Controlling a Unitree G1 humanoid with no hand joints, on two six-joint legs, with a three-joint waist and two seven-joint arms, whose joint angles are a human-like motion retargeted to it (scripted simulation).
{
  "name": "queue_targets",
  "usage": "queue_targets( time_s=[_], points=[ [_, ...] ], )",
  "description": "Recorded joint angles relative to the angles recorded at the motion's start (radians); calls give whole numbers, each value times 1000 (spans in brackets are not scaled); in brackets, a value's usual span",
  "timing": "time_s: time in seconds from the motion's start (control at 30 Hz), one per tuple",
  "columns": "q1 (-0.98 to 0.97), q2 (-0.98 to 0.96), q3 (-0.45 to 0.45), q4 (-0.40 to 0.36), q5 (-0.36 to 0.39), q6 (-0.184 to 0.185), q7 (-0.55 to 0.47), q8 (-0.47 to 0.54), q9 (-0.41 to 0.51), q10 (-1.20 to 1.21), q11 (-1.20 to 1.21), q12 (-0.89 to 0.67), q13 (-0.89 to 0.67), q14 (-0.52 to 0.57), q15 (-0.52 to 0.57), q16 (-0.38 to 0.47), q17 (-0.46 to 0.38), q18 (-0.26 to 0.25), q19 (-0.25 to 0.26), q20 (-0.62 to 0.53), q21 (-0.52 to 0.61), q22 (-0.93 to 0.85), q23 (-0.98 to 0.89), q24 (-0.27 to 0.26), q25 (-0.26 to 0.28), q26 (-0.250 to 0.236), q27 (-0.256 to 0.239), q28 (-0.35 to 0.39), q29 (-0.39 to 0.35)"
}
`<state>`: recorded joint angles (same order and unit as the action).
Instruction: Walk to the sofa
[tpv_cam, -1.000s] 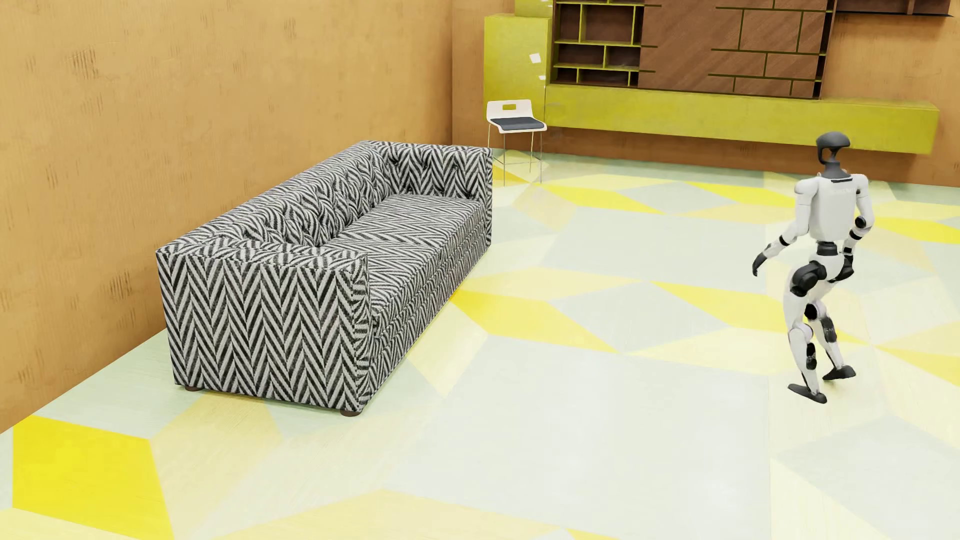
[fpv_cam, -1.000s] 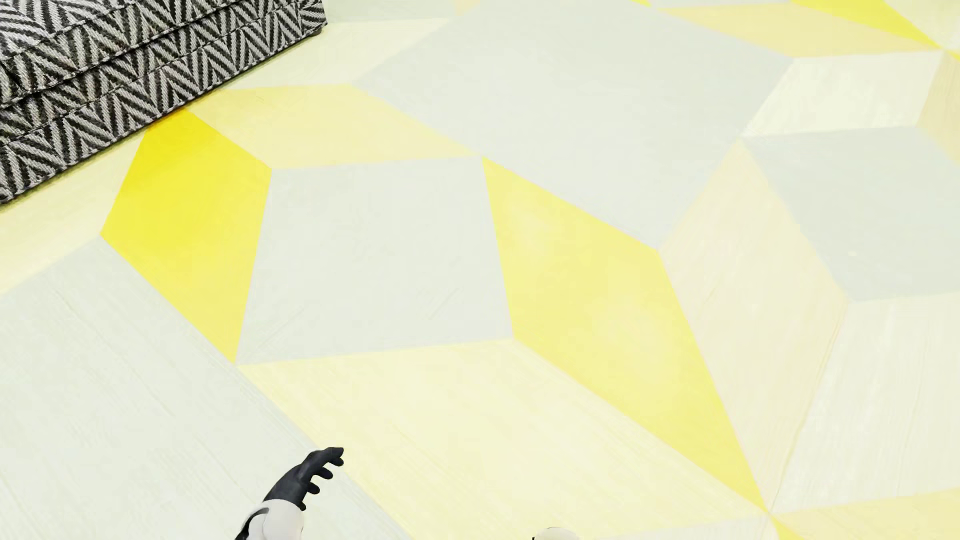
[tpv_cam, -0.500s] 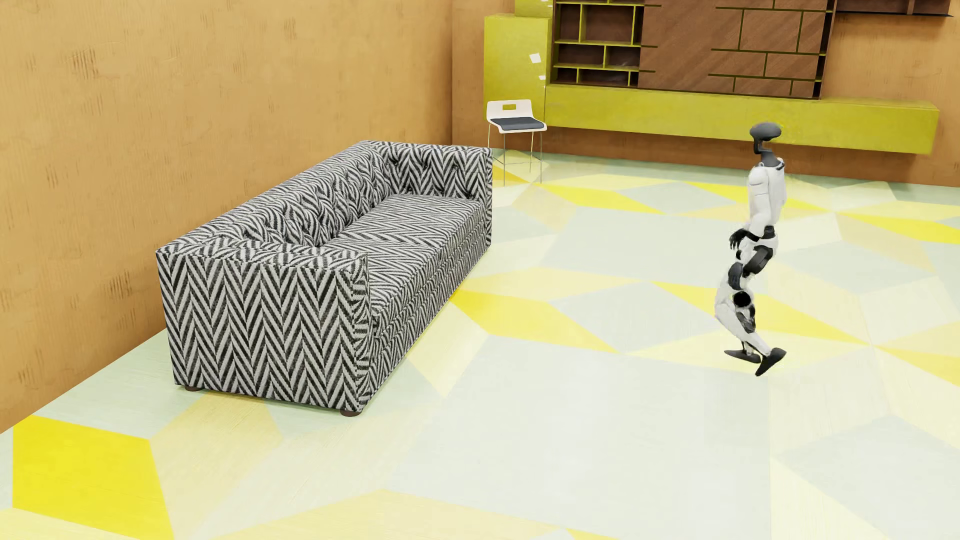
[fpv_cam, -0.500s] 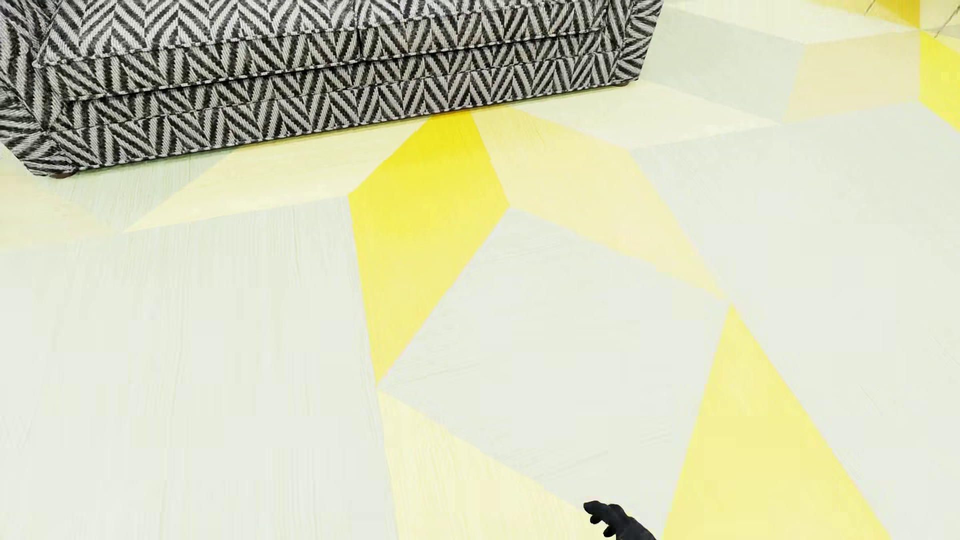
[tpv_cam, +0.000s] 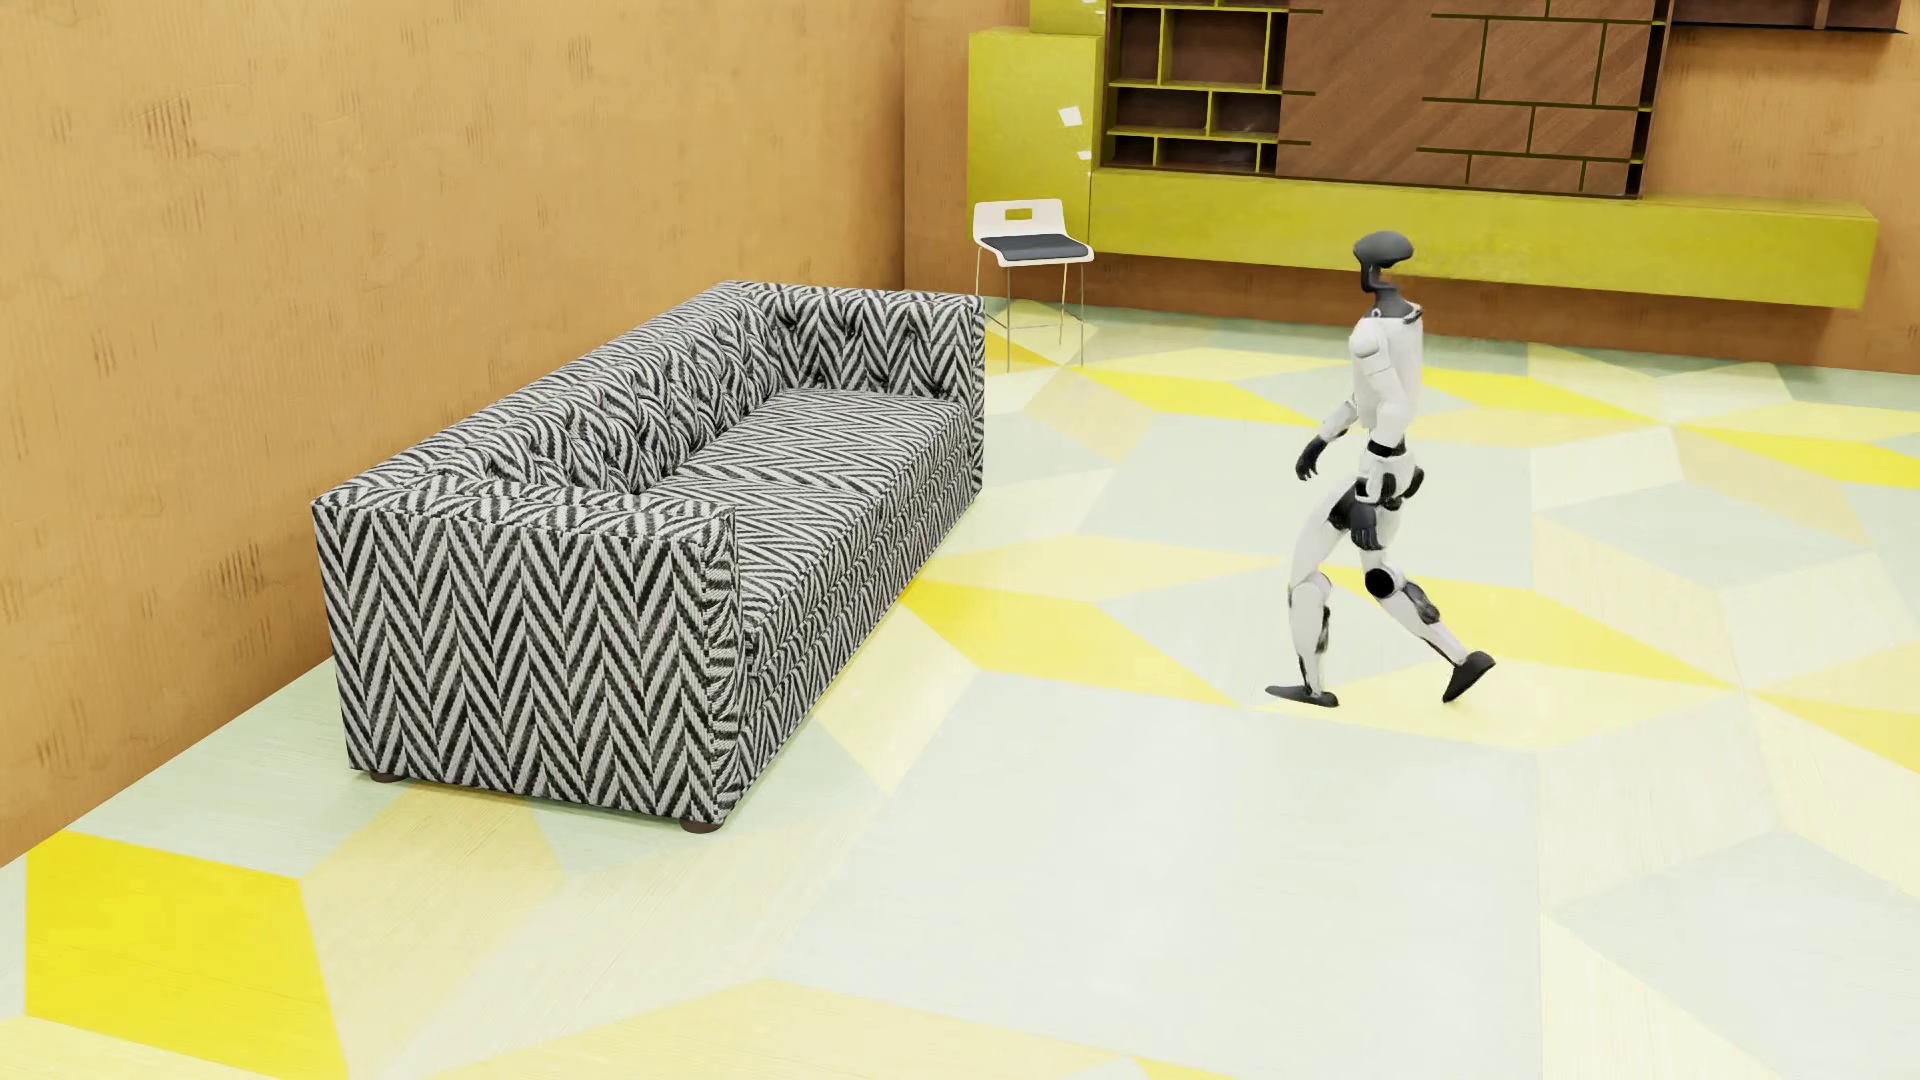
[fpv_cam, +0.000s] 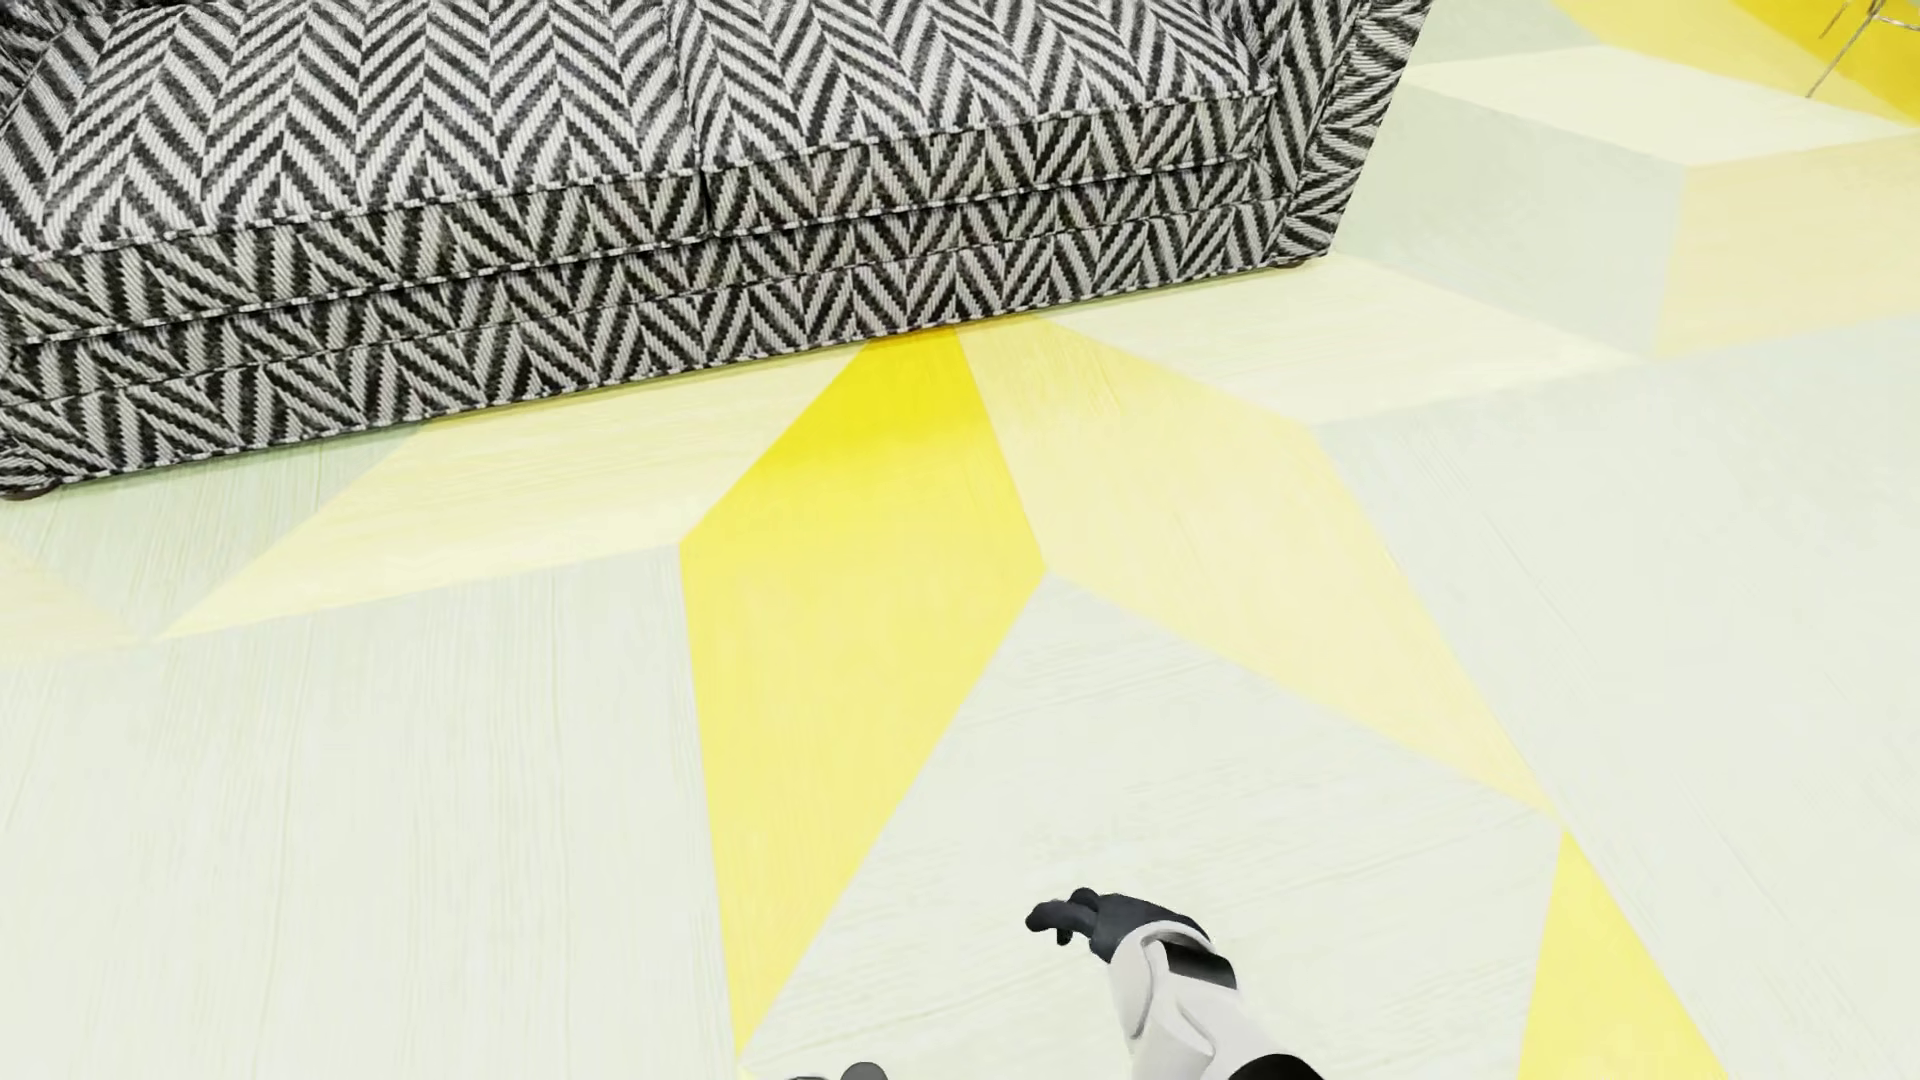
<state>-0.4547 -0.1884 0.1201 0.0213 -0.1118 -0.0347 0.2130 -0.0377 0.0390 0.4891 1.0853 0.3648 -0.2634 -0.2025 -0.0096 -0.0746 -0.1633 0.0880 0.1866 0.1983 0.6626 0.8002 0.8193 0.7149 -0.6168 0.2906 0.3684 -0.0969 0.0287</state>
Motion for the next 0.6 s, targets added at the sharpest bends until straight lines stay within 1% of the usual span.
queue_targets(
  time_s=[0.03,0.07,0.1,0.13,0.17,0.2,0.27,0.3,0.33,0.37,0.4,0.43,0.47,0.5,0.53,0.57,0.6],
  points=[
    [48,-73,-4,-15,-65,-13,24,-9,8,-13,120,-14,-5,-26,-16,6,-12,5,-9,17,71,-26,48,-6,-27,-26,-8,30,78],
    [89,-141,-15,-32,-126,-28,35,-29,15,-23,198,-46,15,-50,-47,21,-27,6,-48,40,94,-40,66,-20,-26,-38,-14,84,108],
    [120,-206,-32,-48,-172,-43,32,-56,20,-26,235,-90,58,-72,-61,47,-44,3,-87,50,76,-39,66,-22,-2,-44,-13,144,95],
    [147,-260,-54,-63,-198,-54,18,-91,23,-33,223,-143,119,-89,-78,82,-60,1,-130,42,27,-24,52,-3,42,-34,-10,185,52],
    [168,-311,-77,-75,-193,-62,0,-120,24,-34,176,-197,183,-107,-102,113,-82,-1,-171,35,-17,-9,33,9,78,-24,-13,196,10],
    [184,-357,-99,-83,-166,-67,-20,-139,23,-28,102,-254,245,-128,-122,140,-112,-3,-192,21,-53,-6,10,18,98,-14,-23,185,-22],
    [215,-424,-136,-103,-82,-71,-58,-141,19,-16,-126,-341,362,-177,-120,181,-178,-6,-196,12,-110,-11,-32,20,106,-60,-21,171,-60],
    [235,-432,-149,-111,-42,-72,-75,-145,13,-23,-299,-378,412,-200,-97,196,-196,-5,-191,1,-144,-30,-38,23,111,-88,-15,172,-72],
    [255,-421,-158,-122,-3,-73,-93,-143,5,-33,-502,-416,446,-224,-67,207,-185,-9,-158,-22,-182,-50,-32,25,121,-108,16,175,-80],
    [276,-392,-163,-132,23,-73,-109,-150,-5,-42,-701,-445,482,-247,9,215,-175,-14,-108,-43,-219,-74,-21,25,131,-130,40,180,-82],
    [302,-357,-165,-137,30,-73,-119,-183,-16,-52,-807,-463,514,-264,90,215,-160,-21,-164,-51,-248,-104,-5,14,138,-145,58,197,-72],
    [316,-343,-166,-136,28,-70,-129,-210,-25,-31,-800,-471,539,-279,71,211,-144,-31,-296,-56,-266,-131,14,-2,142,-160,68,206,-56],
    [321,-324,-165,-119,35,-63,-128,-229,-30,21,-779,-467,550,-284,52,206,-121,-44,-325,-52,-273,-158,40,-23,144,-171,74,217,-34],
    [297,-313,-165,-96,43,-49,-121,-226,-30,129,-738,-448,542,-246,11,190,-100,-46,-304,-40,-277,-180,70,-46,141,-178,83,238,-15],
    [253,-296,-165,-67,51,-36,-118,-227,-29,273,-691,-414,528,-160,-36,170,-81,-79,-291,-35,-270,-190,98,-60,127,-181,95,252,7],
    [192,-273,-163,-45,57,-24,-147,-239,-29,432,-654,-382,514,-40,-81,160,-61,-182,-287,-47,-254,-184,109,-63,107,-176,91,237,42],
    [128,-245,-163,-39,58,-13,-191,-256,-27,588,-622,-361,503,60,-125,171,-44,-277,-282,-91,-245,-163,98,-29,88,-169,78,181,67]
  ],
)
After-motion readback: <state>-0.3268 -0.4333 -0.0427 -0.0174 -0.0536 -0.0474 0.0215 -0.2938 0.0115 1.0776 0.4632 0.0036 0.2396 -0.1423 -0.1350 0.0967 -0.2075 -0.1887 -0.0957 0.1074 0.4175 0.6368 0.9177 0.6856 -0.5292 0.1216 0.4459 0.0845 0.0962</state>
